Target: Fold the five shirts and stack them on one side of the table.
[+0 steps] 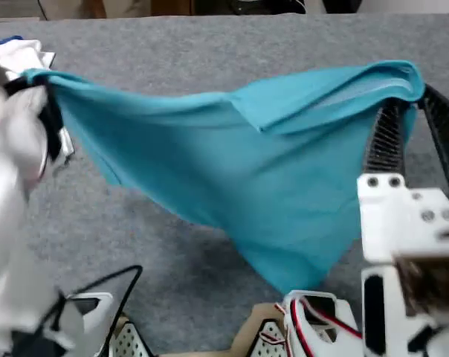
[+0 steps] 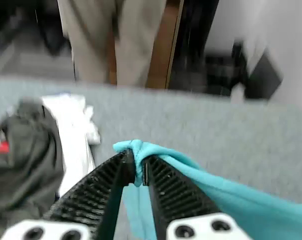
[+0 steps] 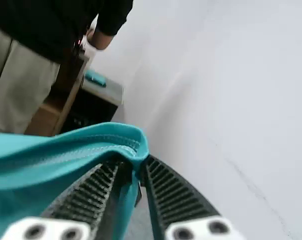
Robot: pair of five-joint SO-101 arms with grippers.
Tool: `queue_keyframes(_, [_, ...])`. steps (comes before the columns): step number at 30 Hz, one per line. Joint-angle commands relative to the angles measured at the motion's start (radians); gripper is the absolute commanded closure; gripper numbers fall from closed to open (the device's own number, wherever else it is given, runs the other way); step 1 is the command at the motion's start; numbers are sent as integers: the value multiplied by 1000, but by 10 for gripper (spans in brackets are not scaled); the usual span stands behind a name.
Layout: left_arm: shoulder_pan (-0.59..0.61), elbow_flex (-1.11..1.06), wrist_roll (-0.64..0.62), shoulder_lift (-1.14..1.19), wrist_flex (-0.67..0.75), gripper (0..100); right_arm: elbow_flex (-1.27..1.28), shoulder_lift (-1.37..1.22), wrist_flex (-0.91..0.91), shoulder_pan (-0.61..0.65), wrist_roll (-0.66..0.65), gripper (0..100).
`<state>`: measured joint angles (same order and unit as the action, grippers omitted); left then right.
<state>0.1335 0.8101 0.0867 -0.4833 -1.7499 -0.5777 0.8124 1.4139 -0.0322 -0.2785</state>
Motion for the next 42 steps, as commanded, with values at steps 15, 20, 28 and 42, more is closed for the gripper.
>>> queue_keyframes(15, [12, 87, 54, -257, -8, 981, -203, -8, -2, -22, 72, 993])
queue_keyframes(20, [8, 21, 46, -219, 55, 980, -120, -50, -80, -22, 72, 993])
queue_keyframes(28, [11, -273, 44, -179, 259, 980, 105, -185, -301, -15, 72, 993])
queue_keyframes(42, [5, -1507, -69, -177, 1235, 980, 740, -648, -944, 1, 64, 992])
